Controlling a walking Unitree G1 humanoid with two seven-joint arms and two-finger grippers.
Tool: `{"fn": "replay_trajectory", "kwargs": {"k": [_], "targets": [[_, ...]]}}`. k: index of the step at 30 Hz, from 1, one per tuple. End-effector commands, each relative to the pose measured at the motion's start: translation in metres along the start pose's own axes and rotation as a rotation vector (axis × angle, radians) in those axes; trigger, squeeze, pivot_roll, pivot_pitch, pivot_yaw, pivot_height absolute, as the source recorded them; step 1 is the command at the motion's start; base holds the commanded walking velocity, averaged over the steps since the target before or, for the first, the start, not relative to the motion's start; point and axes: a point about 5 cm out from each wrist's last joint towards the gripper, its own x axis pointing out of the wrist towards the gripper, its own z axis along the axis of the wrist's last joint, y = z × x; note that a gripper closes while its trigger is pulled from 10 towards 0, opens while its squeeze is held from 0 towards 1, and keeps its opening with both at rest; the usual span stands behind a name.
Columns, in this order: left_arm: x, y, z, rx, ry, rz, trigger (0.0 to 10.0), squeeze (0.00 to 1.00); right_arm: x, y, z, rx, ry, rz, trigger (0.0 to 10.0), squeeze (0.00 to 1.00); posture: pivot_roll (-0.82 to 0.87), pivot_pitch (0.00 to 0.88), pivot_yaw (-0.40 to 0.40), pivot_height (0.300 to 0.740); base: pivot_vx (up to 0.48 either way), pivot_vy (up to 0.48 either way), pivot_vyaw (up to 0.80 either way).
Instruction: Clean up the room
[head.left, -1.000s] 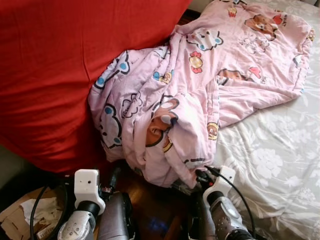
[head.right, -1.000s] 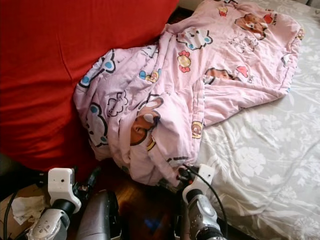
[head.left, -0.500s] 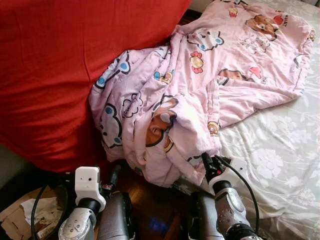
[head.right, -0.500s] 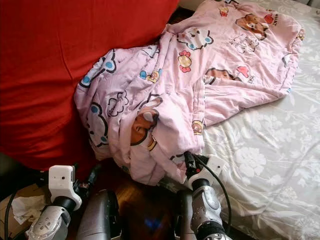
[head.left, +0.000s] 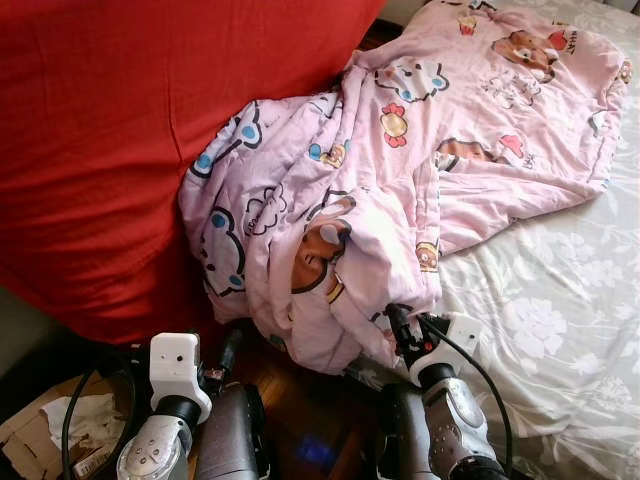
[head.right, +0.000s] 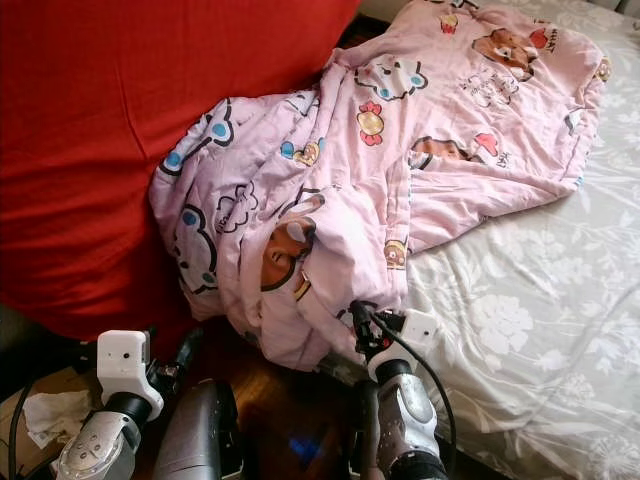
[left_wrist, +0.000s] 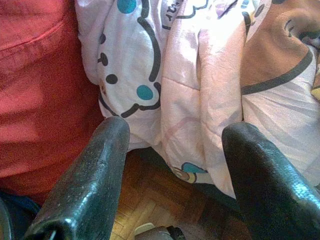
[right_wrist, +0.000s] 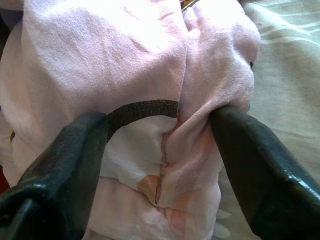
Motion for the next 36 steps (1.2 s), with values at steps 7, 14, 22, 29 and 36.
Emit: {"fn": "replay_trajectory", "kwargs": {"k": [7,14,22,29,36], "targets": [[-0.003,0.002,-0.01,0.008,0.052,0.005,10.0,0.0,-0.008,-0.009,-0.016,-0.053,0.108,-0.095,10.0,0.0,0.07,0.239,-0.027,0.601,0.0,0.0,0.0],[-0.003,0.001,-0.01,0.009,0.051,0.003,10.0,0.0,-0.007,-0.006,-0.007,-0.113,0.055,-0.024,10.0,0.0,0.07,0.239,-0.027,0.601,0.0,0.0,0.0],[-0.004,0.001,-0.01,0.008,0.054,0.001,10.0,0.0,-0.007,0.008,0.004,-0.349,0.026,0.15,10.0,0.0,0.06,0.245,-0.027,0.601,0.0,0.0,0.0],[-0.008,-0.001,-0.012,0.006,0.061,0.001,10.0,0.0,-0.011,0.003,-0.015,-0.492,0.158,0.14,10.0,0.0,0.06,0.266,-0.029,0.601,0.0,0.0,0.0],[-0.013,-0.001,-0.013,0.004,0.068,-0.001,10.0,0.0,-0.015,0.008,-0.033,-0.512,0.239,0.136,10.0,0.0,0.07,0.294,-0.03,0.601,0.0,0.0,0.0]]}}
